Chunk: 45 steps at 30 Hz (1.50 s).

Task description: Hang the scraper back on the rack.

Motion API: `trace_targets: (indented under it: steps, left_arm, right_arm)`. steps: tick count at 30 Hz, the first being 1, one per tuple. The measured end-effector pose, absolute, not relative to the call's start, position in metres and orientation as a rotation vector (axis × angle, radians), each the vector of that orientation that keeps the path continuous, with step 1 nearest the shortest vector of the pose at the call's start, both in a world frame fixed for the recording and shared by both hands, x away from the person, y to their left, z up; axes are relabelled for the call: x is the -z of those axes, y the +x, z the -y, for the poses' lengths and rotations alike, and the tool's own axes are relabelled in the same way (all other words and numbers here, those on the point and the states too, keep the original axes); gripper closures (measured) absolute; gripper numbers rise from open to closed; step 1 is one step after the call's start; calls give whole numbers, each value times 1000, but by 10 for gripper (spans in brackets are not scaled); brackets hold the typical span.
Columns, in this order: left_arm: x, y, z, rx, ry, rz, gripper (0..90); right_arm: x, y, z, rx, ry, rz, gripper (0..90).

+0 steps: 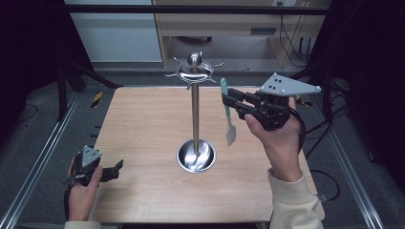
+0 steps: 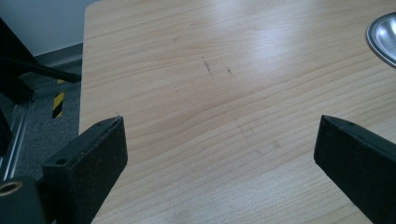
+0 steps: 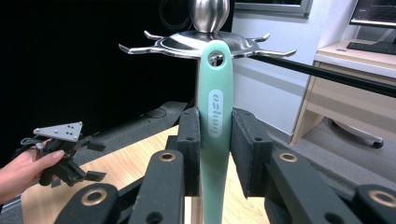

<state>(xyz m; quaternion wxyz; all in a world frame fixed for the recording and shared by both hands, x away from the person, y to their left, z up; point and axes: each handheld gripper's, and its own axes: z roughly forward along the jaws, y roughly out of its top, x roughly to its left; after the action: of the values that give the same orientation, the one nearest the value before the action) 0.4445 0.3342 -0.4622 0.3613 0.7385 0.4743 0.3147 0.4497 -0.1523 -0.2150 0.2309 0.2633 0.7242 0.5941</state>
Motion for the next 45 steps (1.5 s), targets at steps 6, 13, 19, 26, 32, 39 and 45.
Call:
trace_targets:
  steps: [6,13,19,26,32,39,45]
  left_arm:
    - [463,445,-333,-807,1908,-1220,24]
    - [463,445,-333,-804,1912,-1218,24]
    - [463,445,-332,-801,1917,-1219,24]
    - [464,445,-332,-801,1922,-1216,24]
    - [464,445,-331,-799,1926,-1212,24]
    - [464,446,-330,-796,1926,-1213,23]
    - [464,445,-331,-796,1924,-1213,24]
  right_arm:
    - [217,452,147,-1634,719,-2000,741]
    - [217,454,143,-1614,716,-2005,740]
    - [221,458,139,-1600,722,-2006,740]
    - [223,460,136,-1609,730,-1997,740]
    - [225,463,134,-1616,726,-1996,740]
    - [227,464,130,-1625,729,-1985,740]
    - [228,464,130,-1635,729,-1978,739]
